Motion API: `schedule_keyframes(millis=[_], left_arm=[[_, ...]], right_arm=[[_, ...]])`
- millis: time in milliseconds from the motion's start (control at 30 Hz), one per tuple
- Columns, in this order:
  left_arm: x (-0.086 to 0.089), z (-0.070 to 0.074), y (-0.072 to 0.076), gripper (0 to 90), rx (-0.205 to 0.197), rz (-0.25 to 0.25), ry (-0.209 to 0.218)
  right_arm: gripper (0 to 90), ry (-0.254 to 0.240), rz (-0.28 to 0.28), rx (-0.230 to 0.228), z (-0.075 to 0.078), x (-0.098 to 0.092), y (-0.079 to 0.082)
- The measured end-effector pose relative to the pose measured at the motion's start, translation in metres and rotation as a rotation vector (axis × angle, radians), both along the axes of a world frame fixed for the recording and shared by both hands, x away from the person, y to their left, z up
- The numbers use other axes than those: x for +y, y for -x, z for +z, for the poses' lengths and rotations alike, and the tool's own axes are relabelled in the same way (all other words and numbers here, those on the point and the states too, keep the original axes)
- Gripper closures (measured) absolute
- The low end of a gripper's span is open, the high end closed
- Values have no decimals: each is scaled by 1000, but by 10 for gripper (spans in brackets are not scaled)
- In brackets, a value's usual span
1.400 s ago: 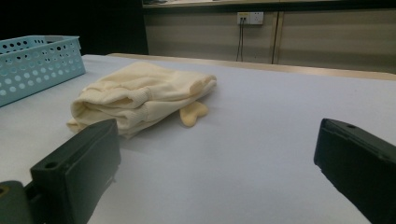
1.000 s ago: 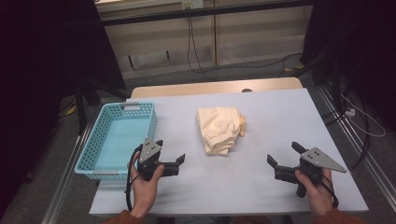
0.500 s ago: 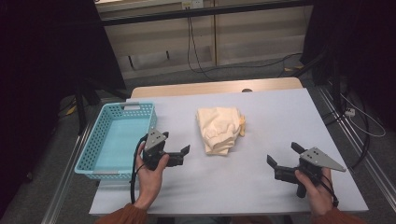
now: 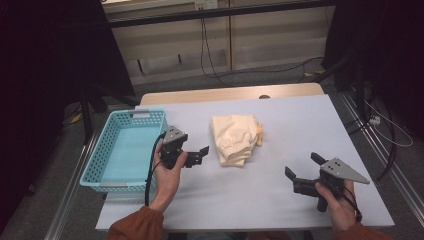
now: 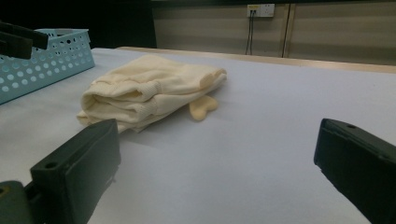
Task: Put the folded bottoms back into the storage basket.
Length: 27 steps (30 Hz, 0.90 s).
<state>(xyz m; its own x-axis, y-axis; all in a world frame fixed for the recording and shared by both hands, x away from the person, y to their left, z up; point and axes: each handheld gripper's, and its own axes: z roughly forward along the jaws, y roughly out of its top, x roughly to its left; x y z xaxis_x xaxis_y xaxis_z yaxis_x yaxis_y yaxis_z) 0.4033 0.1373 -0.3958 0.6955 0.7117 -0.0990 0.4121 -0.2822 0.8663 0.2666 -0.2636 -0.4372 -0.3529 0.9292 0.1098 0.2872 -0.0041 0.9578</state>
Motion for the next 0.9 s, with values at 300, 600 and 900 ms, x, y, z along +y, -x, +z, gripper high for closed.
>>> schedule_keyframes(millis=[300,600,900], left_arm=[[-12,21,-12,64,-26,35,-20],[-20,22,-28,63,-14,-6,40],[-30,16,-46,79,4,21,20]], right_arm=[[5,9,3,8,-1,0,-1],[4,3,3,4,0,0,-1],[4,4,11,7,-1,1,-2]])
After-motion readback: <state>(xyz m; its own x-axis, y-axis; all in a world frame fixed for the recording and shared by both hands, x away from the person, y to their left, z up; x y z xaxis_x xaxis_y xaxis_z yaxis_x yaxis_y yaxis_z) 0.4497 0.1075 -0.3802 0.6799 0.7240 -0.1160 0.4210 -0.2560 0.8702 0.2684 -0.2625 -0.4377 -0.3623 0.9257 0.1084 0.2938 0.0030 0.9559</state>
